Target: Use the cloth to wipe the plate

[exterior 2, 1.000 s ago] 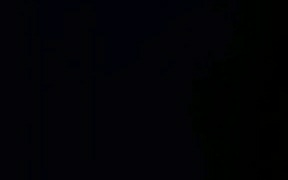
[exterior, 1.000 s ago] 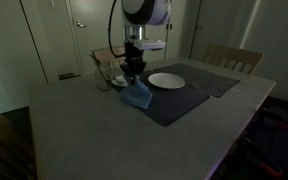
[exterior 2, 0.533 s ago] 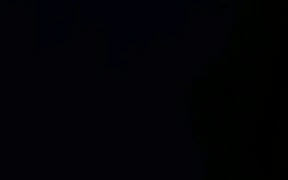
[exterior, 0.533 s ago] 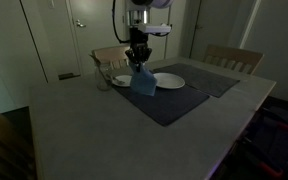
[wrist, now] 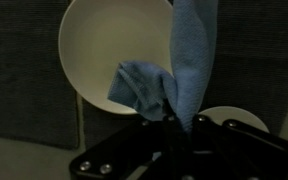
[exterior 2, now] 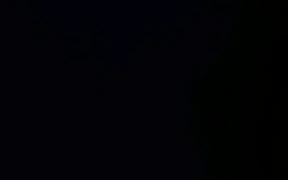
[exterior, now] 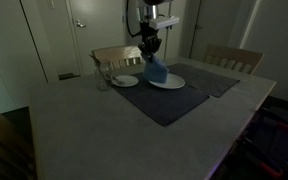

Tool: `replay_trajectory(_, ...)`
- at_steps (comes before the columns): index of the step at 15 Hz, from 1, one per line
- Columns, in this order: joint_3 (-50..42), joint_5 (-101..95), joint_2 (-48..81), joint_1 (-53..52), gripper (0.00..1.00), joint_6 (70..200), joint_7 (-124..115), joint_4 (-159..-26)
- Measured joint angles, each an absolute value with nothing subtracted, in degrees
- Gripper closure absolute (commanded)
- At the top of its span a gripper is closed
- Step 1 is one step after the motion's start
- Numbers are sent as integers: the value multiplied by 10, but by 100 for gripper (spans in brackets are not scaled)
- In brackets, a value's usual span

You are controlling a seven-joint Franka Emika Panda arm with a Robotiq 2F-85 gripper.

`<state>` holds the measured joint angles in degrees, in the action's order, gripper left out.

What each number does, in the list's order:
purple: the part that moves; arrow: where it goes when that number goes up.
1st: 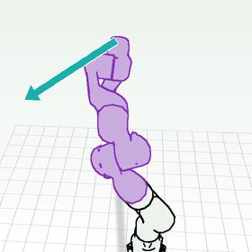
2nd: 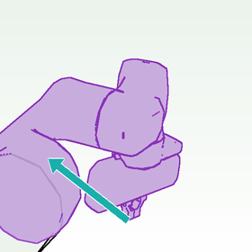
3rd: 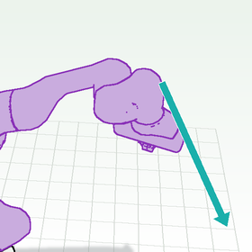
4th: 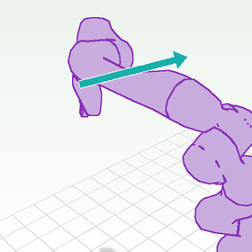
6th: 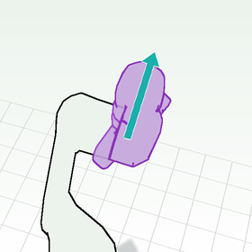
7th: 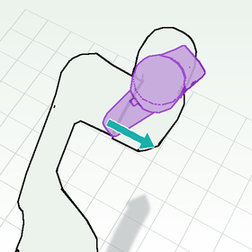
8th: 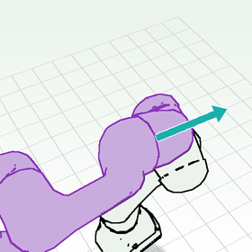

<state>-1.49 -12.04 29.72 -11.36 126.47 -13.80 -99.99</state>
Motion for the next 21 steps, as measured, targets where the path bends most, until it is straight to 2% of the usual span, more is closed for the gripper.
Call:
replay_trajectory(7, -64, -222, 305, -115, 98, 1290, -210, -1018)
replay_trajectory(21, -105, -341, 351, -130, 98, 1320, -411, -1048)
